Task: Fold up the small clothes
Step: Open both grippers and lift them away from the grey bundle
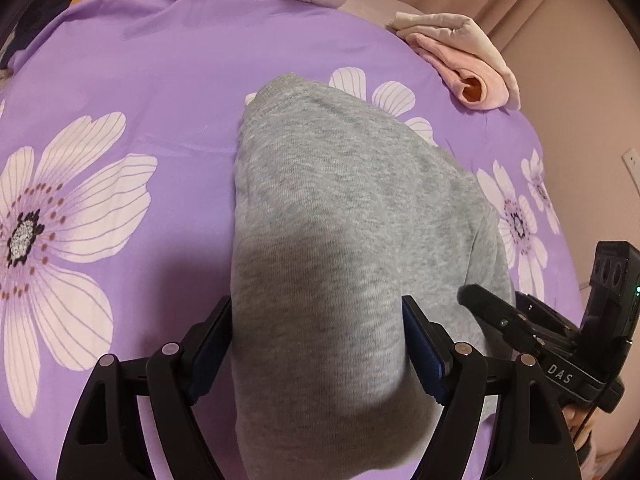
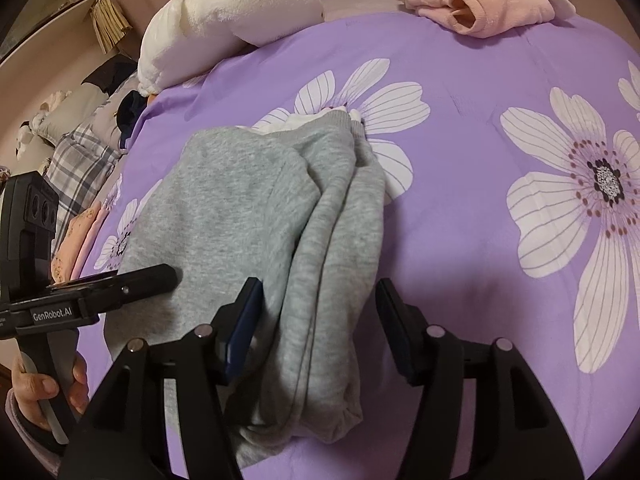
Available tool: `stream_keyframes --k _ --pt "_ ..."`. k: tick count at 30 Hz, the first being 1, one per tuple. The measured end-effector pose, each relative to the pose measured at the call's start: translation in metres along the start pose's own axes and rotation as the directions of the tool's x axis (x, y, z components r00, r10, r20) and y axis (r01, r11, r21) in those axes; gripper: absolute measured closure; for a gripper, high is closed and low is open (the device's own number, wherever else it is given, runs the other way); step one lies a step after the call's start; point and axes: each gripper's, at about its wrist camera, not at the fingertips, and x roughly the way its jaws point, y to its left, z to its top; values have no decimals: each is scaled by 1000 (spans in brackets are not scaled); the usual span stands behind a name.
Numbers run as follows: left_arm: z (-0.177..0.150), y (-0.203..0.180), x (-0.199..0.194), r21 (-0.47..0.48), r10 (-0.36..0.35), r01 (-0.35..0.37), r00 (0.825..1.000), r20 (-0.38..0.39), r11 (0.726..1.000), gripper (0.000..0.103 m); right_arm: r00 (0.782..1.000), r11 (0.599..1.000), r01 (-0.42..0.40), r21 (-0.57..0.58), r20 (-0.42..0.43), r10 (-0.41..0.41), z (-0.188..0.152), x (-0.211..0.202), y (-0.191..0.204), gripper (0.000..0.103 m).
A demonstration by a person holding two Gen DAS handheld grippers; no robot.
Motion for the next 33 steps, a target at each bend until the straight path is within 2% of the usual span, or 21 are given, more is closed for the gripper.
stream_keyframes --k 8,10,12,13,15,20,23,27,29,31,33 --pt "-10 0 -8 15 13 -13 1000 3 1000 22 1000 999 28 -15 -6 -28 -3 -2 2 44" --pt "-14 -3 -12 32 32 -33 999 11 999 22 999 999 34 -13 -8 -34 -6 -4 2 42" --pt "-18 -6 -14 46 61 -62 998 15 997 11 999 999 41 -9 -16 -41 -10 -5 2 39" --pt "-20 -8 -16 56 90 -91 996 21 994 9 999 999 45 -9 -20 -45 -12 -6 2 38" --pt "-24 -10 -20 76 109 -111 994 31 991 8 998 999 49 -14 -29 -50 -19 -9 4 35" --pt "-34 -14 -33 94 140 -145 989 52 985 8 995 995 90 -41 -50 -92 -33 -14 7 34" --pt "-42 -21 -48 105 170 -180 981 93 978 8 994 994 99 -42 -48 -101 -41 -22 8 34" --pt "-58 -40 -80 135 221 -247 958 182 959 1 992 991 122 -60 -8 -123 -49 -44 18 32" --pt "-64 -45 -95 126 216 -245 954 206 961 1 991 987 133 -87 15 -132 -52 -56 27 31" --pt "-70 -52 -108 121 221 -254 947 233 960 1 987 980 159 -121 39 -156 -56 -69 39 23" --pt "-76 -59 -120 123 244 -282 935 258 951 1 988 979 149 -137 61 -142 -59 -81 47 16"
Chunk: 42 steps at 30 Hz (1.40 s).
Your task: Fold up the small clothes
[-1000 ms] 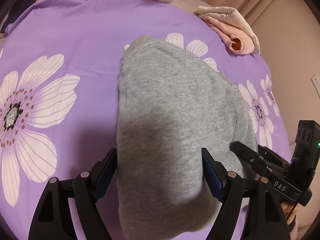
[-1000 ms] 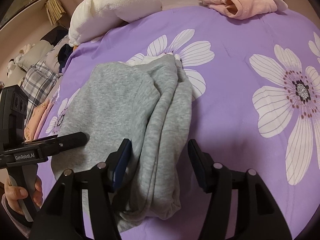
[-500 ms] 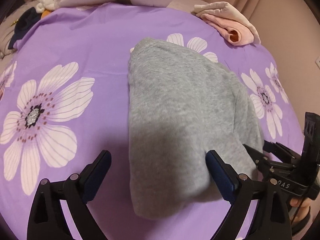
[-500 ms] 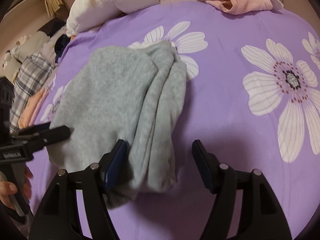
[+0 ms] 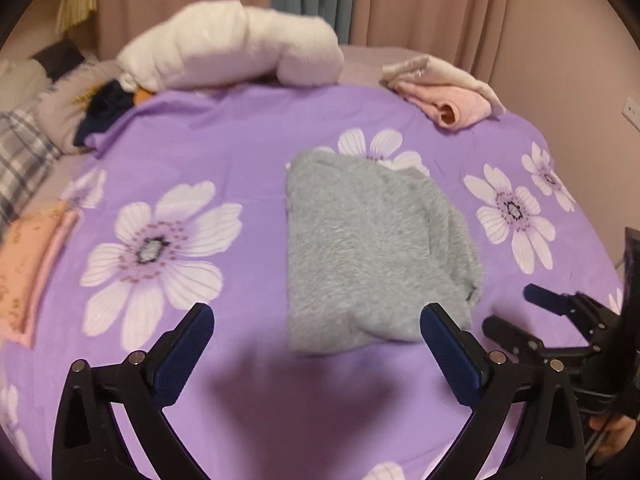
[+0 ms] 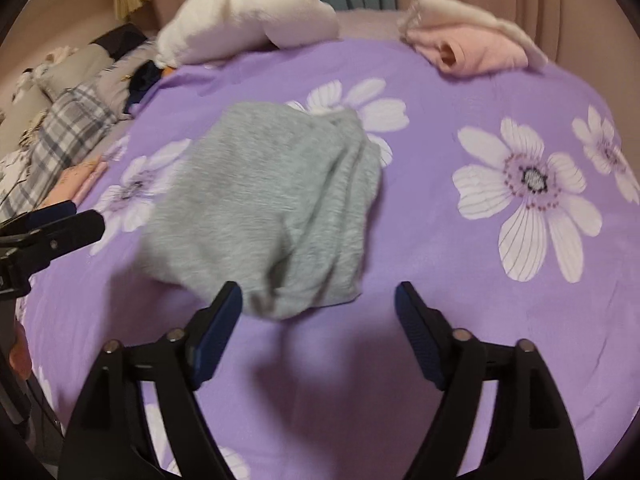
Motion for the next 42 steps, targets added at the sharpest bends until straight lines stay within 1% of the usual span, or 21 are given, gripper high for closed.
stream_keyframes --k 1,3,6,8,9,11,14,16,19,22,24,31,42 --pt "-2 -2 -9 4 18 -18 1000 11 1000 1 1000 1000 -8 -9 14 9 0 -8 4 7" --pt "-6 -2 -21 1 17 -17 1000 21 1000 1 999 1000 -3 -26 42 4 -3 -24 13 0" --pt "-9 -3 -35 -7 25 -25 999 21 1000 1 997 999 3 -43 82 1 -5 -44 20 0" --pt "-10 -5 -47 -3 79 -79 996 31 997 1 994 999 12 -47 105 -7 -6 -58 25 0" --pt "-11 -6 -50 -1 90 -90 995 37 996 1 993 999 20 -50 116 -14 -7 -64 28 0" --pt "-12 -5 -59 -10 85 -84 995 48 996 1 989 997 42 -60 145 -33 -6 -78 33 0" --pt "-16 -4 -65 -27 70 -69 997 41 997 1 981 994 87 -70 179 -73 -9 -94 41 0" --pt "-20 -5 -64 -27 81 -80 996 40 996 1 981 990 116 -79 165 -102 -11 -95 44 0" --pt "-29 -8 -56 -19 93 -92 995 19 996 1 986 992 107 -61 136 -98 -18 -88 44 0" --pt "-35 -8 -48 -11 100 -100 995 -13 995 1 990 995 102 -20 97 -100 -25 -77 38 0" --pt "-38 -7 -46 -9 106 -106 994 -25 994 1 991 995 104 0 84 -104 -28 -74 39 0" --pt "-38 -8 -44 -5 103 -104 994 -26 995 1 990 994 112 9 84 -112 -27 -74 41 0" --pt "-35 -10 -41 6 95 -94 995 -29 996 1 991 994 110 30 78 -112 -24 -71 35 0"
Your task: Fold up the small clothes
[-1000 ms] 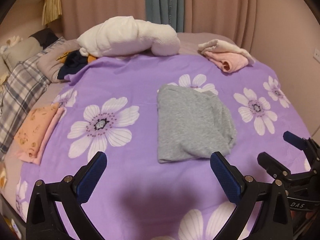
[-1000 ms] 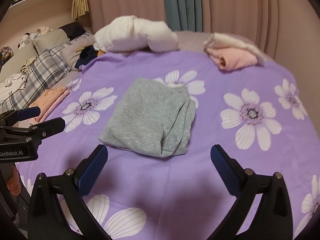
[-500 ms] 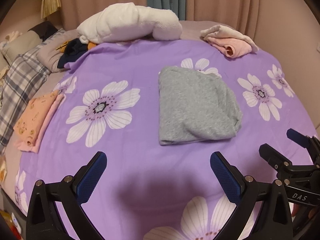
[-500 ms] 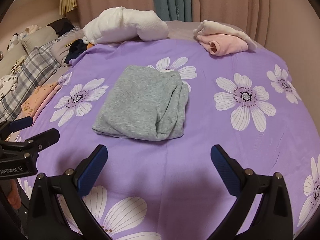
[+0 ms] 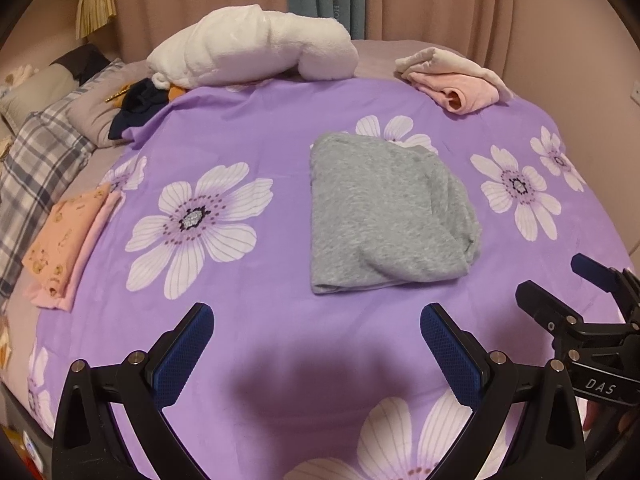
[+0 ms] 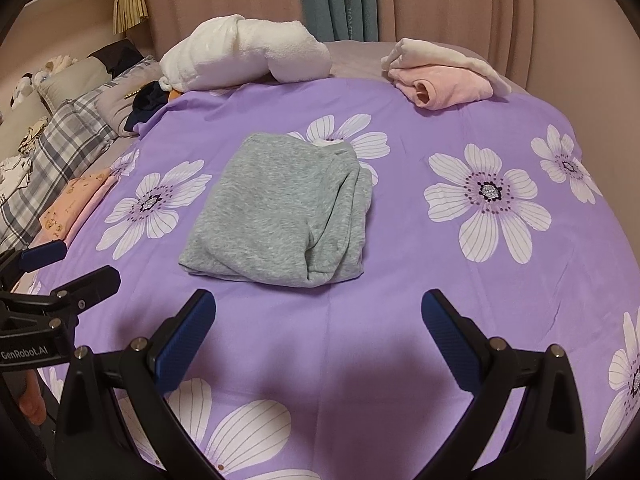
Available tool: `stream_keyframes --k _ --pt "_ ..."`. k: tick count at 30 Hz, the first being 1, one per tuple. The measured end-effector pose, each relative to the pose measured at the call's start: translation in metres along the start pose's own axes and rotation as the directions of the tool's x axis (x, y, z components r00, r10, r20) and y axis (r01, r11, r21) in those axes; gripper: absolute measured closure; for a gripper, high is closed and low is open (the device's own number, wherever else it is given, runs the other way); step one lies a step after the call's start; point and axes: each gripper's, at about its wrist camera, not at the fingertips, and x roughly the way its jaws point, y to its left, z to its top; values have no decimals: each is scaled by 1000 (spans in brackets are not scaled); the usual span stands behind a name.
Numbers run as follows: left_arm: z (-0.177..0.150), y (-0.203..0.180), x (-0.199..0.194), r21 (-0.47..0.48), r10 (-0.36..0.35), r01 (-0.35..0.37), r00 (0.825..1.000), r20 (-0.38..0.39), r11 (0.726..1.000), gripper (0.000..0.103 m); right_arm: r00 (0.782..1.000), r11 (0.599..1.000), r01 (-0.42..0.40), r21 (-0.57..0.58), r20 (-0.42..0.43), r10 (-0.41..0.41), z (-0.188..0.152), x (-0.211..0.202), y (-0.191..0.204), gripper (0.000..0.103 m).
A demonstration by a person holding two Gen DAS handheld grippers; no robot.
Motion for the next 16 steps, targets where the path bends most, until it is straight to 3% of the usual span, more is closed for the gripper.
stream_keyframes --k 16 --pt "3 0 0 8 -4 4 1000 -1 1000 1 1000 1000 -2 -8 13 2 3 -3 5 0"
